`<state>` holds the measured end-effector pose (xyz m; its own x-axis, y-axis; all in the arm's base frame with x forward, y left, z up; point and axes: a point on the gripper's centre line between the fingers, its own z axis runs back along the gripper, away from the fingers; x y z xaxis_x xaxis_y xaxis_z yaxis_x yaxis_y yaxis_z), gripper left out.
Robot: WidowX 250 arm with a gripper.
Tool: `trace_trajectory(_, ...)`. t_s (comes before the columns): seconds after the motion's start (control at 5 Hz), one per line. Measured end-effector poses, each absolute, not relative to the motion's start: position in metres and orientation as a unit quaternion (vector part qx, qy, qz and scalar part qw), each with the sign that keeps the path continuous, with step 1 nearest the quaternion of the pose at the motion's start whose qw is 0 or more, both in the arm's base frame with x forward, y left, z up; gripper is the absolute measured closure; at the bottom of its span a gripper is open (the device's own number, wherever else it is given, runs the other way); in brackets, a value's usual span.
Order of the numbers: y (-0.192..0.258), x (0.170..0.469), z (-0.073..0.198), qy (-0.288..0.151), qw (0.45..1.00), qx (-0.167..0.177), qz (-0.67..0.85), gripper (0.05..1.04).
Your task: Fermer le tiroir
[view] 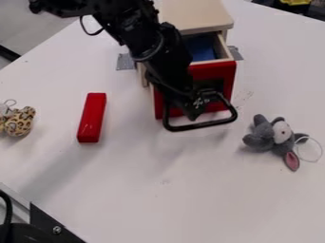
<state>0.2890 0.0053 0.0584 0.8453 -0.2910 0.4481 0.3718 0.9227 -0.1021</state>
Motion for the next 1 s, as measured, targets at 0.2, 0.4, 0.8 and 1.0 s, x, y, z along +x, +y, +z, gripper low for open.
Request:
trace_trajectory(0.2,0.012,0.3,0.06,-0.228,0.956,-0.099,-0.157,0.085)
trace_trajectory(0.4,0.016,0.302,0.058,-0.214,0.958,-0.107,-0.155,0.085)
trace_trajectory(0.8,0.009,0.305,0.059,-0.216,0.956,-0.116,-0.16,0.085)
trace_trajectory(1.0,0.019,0.315,0.057,-0.226,0.957,-0.105,-0.15,0.085)
